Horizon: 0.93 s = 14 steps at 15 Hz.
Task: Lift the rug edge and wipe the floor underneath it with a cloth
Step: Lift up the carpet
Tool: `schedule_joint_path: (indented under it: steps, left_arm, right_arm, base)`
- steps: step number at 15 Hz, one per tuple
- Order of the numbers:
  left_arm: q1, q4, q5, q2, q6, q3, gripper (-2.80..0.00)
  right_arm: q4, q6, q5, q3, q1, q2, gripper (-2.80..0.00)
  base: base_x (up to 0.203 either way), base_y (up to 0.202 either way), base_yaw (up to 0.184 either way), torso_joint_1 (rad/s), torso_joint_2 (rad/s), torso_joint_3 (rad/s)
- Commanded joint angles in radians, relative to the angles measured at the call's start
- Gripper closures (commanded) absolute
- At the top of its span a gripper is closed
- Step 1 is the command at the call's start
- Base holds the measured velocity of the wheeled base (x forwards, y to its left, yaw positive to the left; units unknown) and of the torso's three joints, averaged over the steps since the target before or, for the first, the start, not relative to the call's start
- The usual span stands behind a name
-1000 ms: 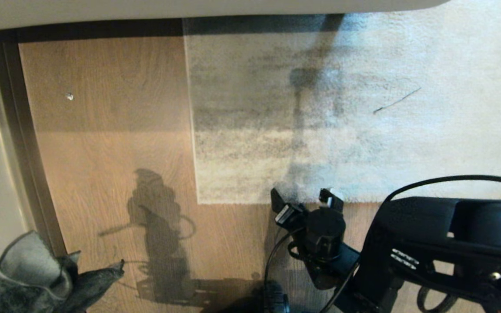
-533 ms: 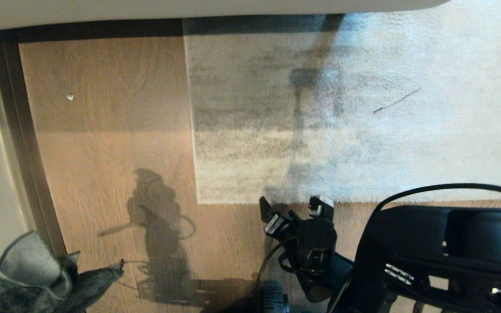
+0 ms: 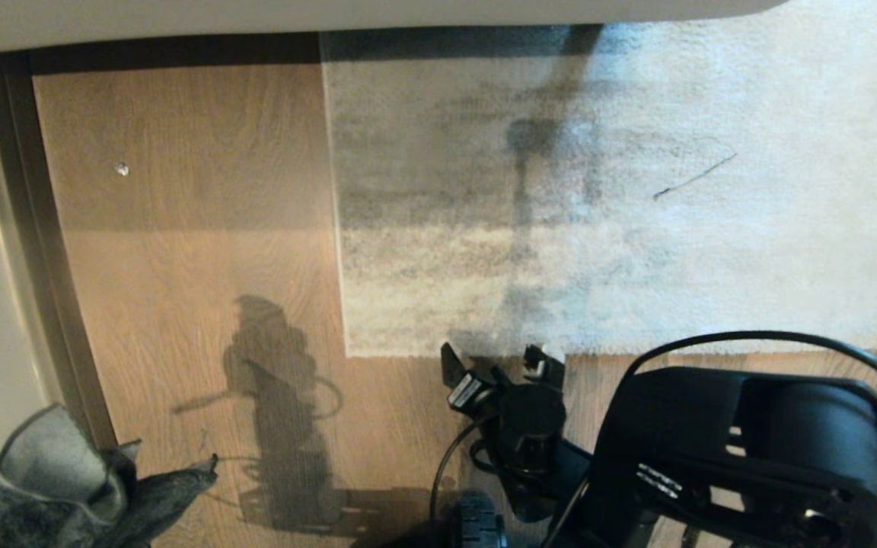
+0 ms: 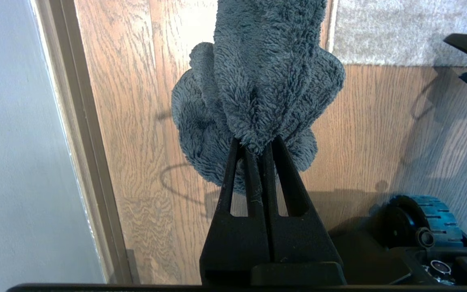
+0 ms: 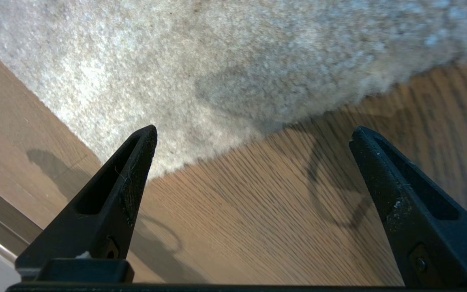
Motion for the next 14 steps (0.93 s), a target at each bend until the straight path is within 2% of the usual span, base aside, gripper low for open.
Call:
schedule_joint_path:
  steps: [1,14]
  left_arm:
    - [0.0,-0.001,0.0,0.0,0.0,0.0,0.0]
    - [0.0,0.0,0.0,0.0,0.0,0.0,0.0]
  right_arm:
    - [-0.044,0.004,-0.003,-0.02,-0.002,0.018,-2.8]
    - [-0.044,-0.007,-0.014,-0.097,-0.025,0.043,-2.8]
  base:
    - [0.0,0.0,0.0,0.0,0.0,0.0]
    - [0.0,0.0,0.0,0.0,0.0,0.0]
